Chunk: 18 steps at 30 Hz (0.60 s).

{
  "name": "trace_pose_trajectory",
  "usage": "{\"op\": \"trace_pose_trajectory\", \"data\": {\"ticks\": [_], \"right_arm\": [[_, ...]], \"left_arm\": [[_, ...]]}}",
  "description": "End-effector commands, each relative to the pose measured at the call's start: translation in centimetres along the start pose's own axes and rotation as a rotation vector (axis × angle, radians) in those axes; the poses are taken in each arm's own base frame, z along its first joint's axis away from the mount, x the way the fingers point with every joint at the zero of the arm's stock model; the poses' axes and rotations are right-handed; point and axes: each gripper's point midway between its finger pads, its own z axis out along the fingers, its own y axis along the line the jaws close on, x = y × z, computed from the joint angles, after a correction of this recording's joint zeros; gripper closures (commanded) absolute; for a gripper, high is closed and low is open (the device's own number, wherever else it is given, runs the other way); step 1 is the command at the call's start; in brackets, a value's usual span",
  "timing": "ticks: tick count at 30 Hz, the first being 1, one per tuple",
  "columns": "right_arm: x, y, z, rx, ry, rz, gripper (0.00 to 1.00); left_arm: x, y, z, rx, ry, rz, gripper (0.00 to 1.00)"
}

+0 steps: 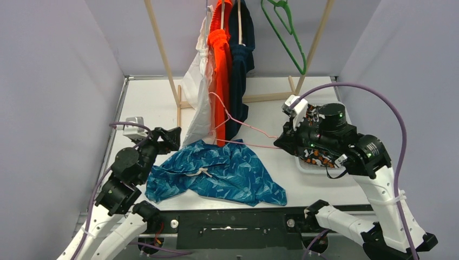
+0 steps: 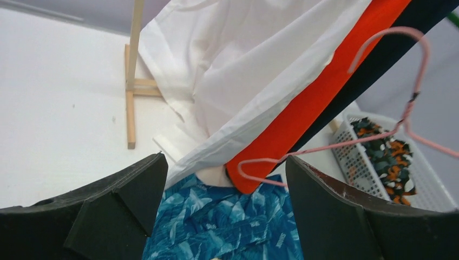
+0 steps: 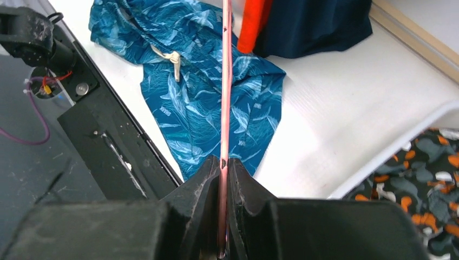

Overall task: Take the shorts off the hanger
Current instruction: Remove the shorts from the hanger, then place the hanger on the clothes rod.

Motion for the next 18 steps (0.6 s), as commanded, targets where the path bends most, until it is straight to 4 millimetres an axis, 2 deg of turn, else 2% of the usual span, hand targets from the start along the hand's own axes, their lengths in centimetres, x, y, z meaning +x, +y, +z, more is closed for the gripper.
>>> {"op": "trace_pose_trajectory", "data": {"ticks": [1,5,8,13,16,18], "right_arm": [[-0.2,-1.0,-3.1,0.153,0.017,0.117,1.0],[0.2,-0.8,-5.2,0.203,0.001,0.141,1.0],[0.0,-0.6,-6.9,0.241,-0.033,0.166,1.0],[0.3,-0.8,-8.2,0.283,-0.039,0.187,1.0],[-0.1,-1.5,-8.7,0.334,-0.05,0.191,1.0],[0.0,-3.0,-9.0,0.419,-0.04,0.192,1.0]], "left_arm": [[1.5,0.7,0.6,-0.017,0.022,0.024,0.19],[3.3,1.0,1.0,-0.006,0.061,0.066,0.18],[3.7,1.5,1.4,-0.019,0.052,0.095,0.18],[4.8,2.6,1.6,-0.042,0.046,0.116,0.18],[5.9,3.3,1.6,-0.054,0.054,0.133,0.18],[6.5,3.8,1.4,-0.063,0.067,0.148,0.18]]}}
